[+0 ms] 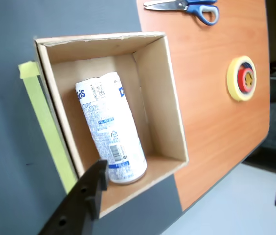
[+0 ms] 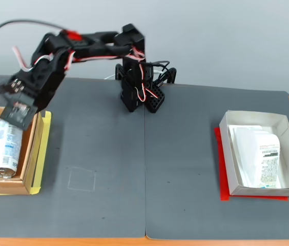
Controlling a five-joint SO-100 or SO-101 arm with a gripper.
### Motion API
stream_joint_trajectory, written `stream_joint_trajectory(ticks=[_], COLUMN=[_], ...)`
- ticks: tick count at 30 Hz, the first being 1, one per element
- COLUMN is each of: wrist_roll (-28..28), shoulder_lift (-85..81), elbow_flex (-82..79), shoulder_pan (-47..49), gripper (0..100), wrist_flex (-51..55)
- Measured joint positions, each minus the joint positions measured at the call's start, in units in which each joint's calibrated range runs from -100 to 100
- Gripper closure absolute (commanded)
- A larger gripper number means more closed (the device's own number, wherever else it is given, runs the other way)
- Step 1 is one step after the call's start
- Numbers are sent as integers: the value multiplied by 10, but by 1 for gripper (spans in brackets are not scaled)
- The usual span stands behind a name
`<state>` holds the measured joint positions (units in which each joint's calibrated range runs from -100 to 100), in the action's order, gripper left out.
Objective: Pick the can and put it in the brown box
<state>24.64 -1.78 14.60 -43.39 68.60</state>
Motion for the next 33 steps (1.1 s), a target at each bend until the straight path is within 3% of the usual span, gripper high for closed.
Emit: stream_joint_trajectory(ticks=[14,24,33], wrist_roll=[-113,-167,-170], shoulder_lift=[-356,-572,-739], elbow_flex=[-264,-380,-489], shoulder_pan=[74,216,358], gripper=[63,98,98], wrist_flex=[0,1,16])
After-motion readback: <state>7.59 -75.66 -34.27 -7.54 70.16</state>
